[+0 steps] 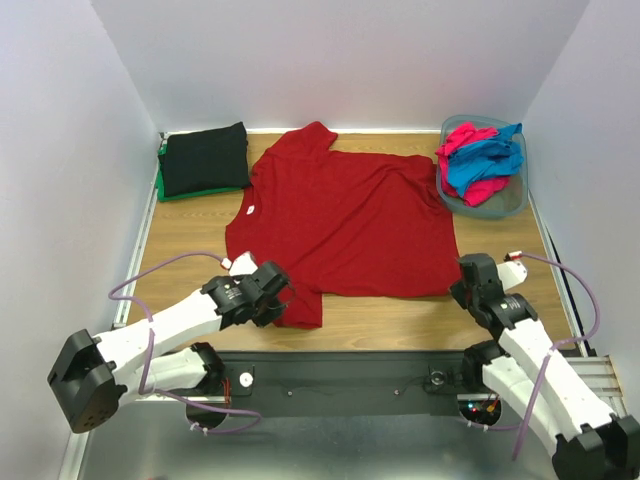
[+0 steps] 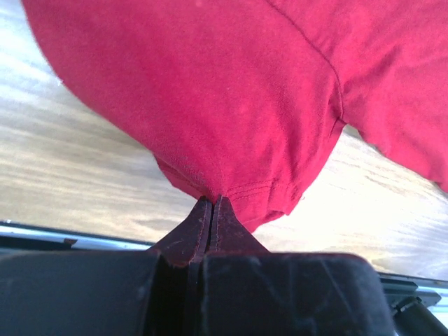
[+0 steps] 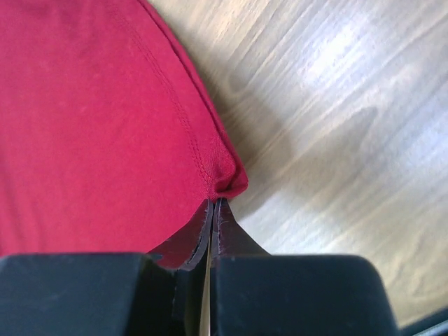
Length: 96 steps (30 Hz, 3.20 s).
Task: Fold and stack the t-shirts
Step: Flatten the tshirt out, then fold the tshirt
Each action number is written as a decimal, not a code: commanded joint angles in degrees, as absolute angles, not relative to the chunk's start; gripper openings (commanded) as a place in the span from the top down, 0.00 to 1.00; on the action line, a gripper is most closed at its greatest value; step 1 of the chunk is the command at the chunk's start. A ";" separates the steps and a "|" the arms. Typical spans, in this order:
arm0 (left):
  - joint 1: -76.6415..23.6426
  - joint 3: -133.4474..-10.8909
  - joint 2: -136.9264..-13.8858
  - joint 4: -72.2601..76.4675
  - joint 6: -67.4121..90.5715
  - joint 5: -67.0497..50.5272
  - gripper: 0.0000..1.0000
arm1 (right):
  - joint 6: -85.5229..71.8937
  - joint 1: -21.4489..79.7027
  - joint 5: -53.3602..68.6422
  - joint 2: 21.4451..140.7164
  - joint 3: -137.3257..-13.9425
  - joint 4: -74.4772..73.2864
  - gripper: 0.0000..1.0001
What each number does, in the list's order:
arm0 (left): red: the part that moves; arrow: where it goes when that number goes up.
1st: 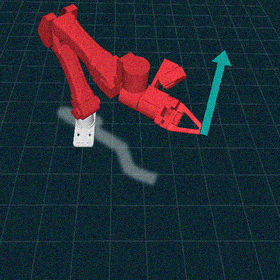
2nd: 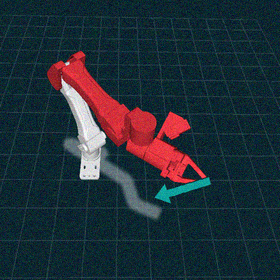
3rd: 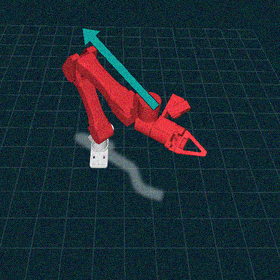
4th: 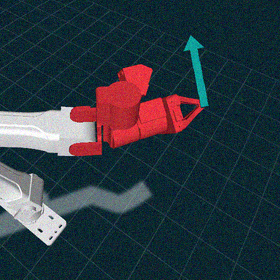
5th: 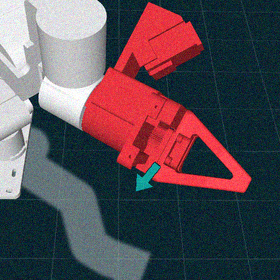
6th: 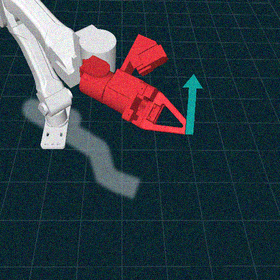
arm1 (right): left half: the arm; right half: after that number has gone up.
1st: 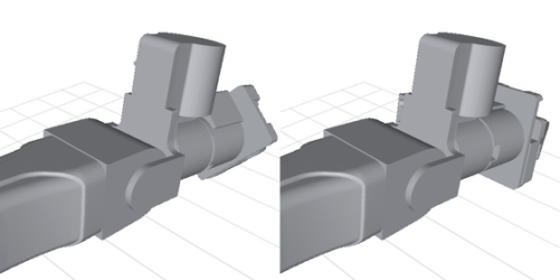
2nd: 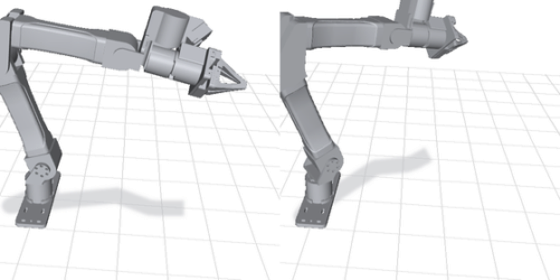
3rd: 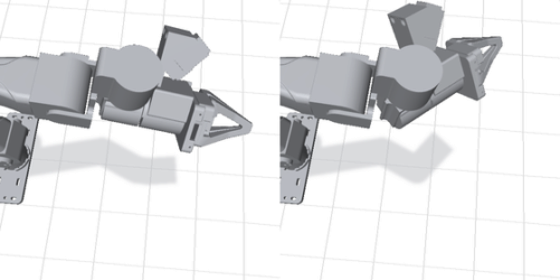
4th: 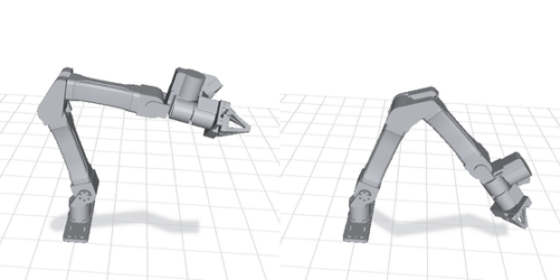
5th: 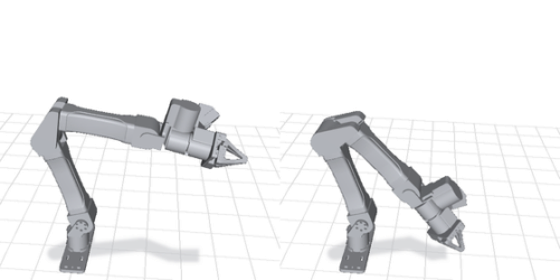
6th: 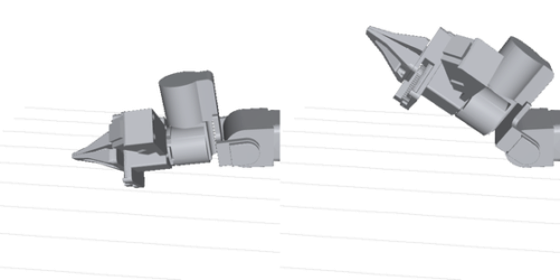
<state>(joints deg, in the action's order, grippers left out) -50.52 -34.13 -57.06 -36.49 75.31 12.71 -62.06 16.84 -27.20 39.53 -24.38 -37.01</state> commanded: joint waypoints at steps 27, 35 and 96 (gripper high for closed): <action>-51.16 -44.29 -57.12 -39.21 71.29 13.54 1.00 | -59.86 16.35 -24.52 38.40 -33.57 -44.74 1.00; -43.60 -52.73 -66.97 -35.59 60.31 14.85 1.00 | -57.66 16.35 -31.81 47.63 -38.40 -40.70 1.00; -13.46 -50.64 -82.18 -16.97 39.73 13.89 0.02 | -42.01 9.68 -27.69 70.23 -44.31 -28.13 0.05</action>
